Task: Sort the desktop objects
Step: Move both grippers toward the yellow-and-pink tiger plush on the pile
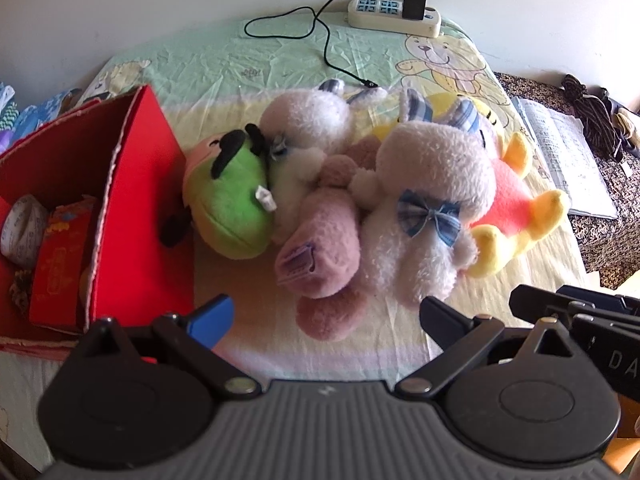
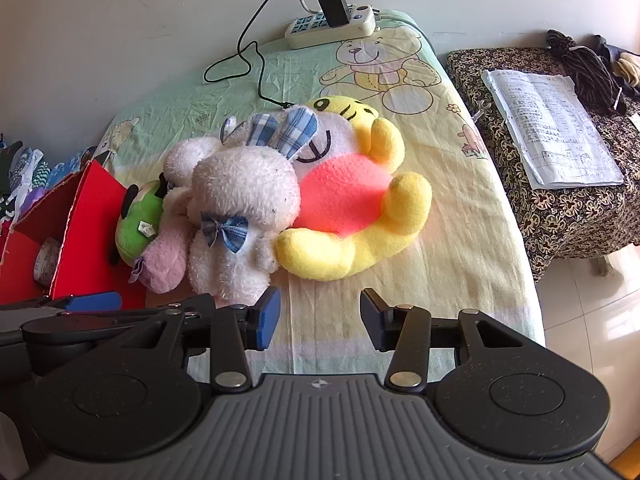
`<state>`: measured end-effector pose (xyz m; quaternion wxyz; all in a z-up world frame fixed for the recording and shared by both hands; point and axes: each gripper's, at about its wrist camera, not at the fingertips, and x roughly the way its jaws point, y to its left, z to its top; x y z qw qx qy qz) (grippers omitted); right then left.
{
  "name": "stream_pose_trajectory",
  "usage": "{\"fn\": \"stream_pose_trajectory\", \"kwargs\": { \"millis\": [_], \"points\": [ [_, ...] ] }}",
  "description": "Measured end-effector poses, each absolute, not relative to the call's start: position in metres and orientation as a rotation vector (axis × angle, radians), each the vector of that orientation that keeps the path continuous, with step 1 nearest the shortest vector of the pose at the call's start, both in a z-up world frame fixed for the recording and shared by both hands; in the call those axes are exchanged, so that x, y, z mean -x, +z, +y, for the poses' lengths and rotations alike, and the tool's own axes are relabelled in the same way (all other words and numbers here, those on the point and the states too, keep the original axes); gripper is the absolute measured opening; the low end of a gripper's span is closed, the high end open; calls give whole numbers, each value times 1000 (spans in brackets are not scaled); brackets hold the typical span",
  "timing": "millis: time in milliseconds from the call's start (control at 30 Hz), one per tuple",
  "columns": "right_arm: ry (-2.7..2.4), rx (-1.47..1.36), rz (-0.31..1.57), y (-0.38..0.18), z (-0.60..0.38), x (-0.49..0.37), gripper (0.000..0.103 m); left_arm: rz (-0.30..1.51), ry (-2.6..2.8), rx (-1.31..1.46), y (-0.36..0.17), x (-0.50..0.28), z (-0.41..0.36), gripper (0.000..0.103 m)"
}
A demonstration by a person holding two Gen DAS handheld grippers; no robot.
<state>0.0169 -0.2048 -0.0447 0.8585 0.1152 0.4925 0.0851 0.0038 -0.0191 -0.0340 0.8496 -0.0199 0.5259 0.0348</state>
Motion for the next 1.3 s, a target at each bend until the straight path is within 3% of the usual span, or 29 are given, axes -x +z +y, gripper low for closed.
{"fn": "stream_pose_trajectory", "kwargs": {
  "millis": [467,800,1033,1300],
  "points": [
    [183,-276,1019,-46,-223,-15,48,1116,48,25,-41,-4,-37,100],
    [204,-350,982,-47,-243,-28,48,1045,-50,35,-35,-1,-41,92],
    [316,-458,932,-43,-246,-52,48,948,-156,64,-15,-8,-32,92],
    [370,-465,925,-49,-237,-76,49,960,-256,-9,-20,0,-46,92]
  ]
}}
